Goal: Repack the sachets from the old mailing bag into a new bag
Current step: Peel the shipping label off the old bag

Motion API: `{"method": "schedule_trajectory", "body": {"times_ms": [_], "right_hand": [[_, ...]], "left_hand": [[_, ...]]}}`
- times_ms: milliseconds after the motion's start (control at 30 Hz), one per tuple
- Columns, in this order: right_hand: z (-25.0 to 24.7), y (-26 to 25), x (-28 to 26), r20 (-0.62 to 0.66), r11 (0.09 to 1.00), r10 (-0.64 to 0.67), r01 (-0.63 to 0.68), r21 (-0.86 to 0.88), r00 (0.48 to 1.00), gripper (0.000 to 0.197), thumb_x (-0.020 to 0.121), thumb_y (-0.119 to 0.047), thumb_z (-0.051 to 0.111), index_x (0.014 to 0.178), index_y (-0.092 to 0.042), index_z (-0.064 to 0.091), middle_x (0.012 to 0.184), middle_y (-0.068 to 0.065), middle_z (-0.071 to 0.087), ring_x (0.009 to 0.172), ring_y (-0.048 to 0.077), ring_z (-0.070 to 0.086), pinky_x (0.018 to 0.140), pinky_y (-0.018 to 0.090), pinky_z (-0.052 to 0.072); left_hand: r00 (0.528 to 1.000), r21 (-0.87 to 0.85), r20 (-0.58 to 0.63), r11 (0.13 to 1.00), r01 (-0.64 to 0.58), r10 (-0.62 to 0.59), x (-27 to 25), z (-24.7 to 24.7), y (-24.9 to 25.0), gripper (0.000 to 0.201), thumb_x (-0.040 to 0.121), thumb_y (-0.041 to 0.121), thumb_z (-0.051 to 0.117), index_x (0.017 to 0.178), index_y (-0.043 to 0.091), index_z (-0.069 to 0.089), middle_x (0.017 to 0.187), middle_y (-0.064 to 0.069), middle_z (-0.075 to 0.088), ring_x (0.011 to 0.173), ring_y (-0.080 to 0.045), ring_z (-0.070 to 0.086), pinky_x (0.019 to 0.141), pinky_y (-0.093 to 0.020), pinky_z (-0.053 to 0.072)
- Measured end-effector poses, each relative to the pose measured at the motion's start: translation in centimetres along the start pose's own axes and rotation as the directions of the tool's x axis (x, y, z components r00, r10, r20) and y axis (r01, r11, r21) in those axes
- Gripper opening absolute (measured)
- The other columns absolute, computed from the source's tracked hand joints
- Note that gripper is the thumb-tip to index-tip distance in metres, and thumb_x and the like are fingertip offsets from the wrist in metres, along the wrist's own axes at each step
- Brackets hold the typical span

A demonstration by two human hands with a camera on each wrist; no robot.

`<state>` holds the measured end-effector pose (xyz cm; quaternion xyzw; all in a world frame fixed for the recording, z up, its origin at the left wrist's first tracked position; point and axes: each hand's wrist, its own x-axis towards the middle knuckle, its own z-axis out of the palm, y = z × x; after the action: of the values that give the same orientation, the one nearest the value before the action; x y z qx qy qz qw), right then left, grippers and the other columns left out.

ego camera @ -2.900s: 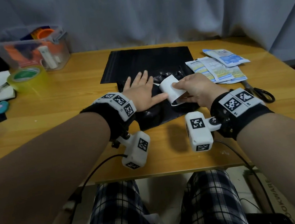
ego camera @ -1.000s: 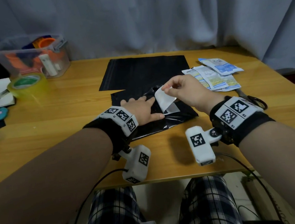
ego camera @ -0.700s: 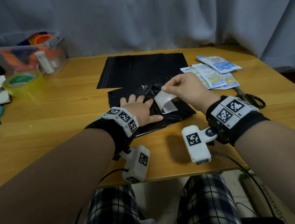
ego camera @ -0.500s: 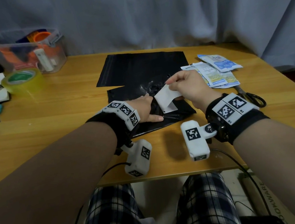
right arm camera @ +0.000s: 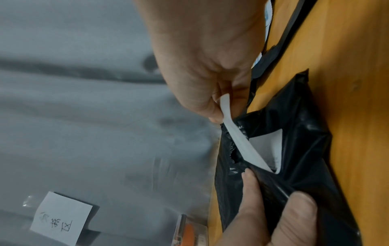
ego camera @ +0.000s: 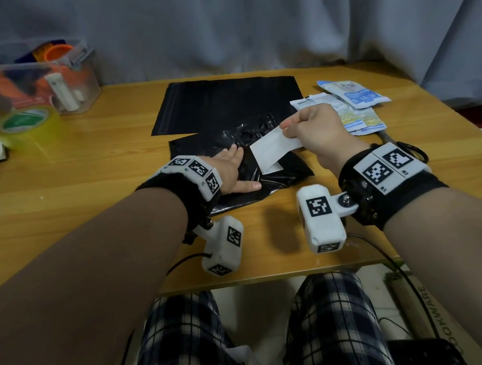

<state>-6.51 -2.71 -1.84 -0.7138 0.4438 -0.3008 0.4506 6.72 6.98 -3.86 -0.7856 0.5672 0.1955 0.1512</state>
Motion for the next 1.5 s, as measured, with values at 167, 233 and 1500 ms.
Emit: {"method": "schedule_trajectory", "body": {"times_ms": [167, 233, 1500], "right_hand": [[-0.5, 0.1, -0.2, -0.029, 1.000, -0.003, 0.004, 0.025, 1.000, 0.017, 0.085, 0.000, 0.058, 0.096, -0.007, 0.070, 0.091, 0.004, 0.061, 0.080, 0.009, 0.055, 0.065, 0.015, 0.043], [-0.7, 0.0, -0.1, -0.039, 0.999, 0.000, 0.001, 0.032, 0.999, 0.017, 0.085, 0.000, 0.058, 0.095, -0.007, 0.070, 0.092, 0.004, 0.061, 0.085, 0.012, 0.055, 0.072, 0.019, 0.045], [0.5, 0.7, -0.9, 0.088, 0.990, -0.096, 0.086, 0.110, 0.991, 0.024, 0.086, -0.033, 0.067, 0.079, -0.010, 0.065, 0.074, 0.005, 0.065, 0.058, 0.014, 0.063, 0.060, 0.028, 0.058]], "left_hand": [[1.000, -0.002, -0.010, 1.000, 0.002, -0.002, -0.2, 0.0, 0.1, 0.094, 0.090, 0.059, 0.039, 0.149, 0.007, -0.013, 0.159, -0.007, -0.014, 0.147, -0.021, -0.006, 0.120, -0.040, 0.005], [1.000, -0.005, -0.014, 1.000, -0.001, 0.001, -0.2, 0.0, 0.1, 0.095, 0.090, 0.059, 0.039, 0.149, 0.006, -0.012, 0.159, -0.008, -0.013, 0.147, -0.021, -0.005, 0.120, -0.041, 0.006], [0.998, -0.256, -0.069, 0.966, -0.024, 0.006, -0.5, 0.1, 0.2, 0.098, 0.088, 0.060, 0.045, 0.150, 0.008, -0.011, 0.159, -0.008, -0.014, 0.147, -0.024, 0.004, 0.119, -0.036, 0.013]]}}
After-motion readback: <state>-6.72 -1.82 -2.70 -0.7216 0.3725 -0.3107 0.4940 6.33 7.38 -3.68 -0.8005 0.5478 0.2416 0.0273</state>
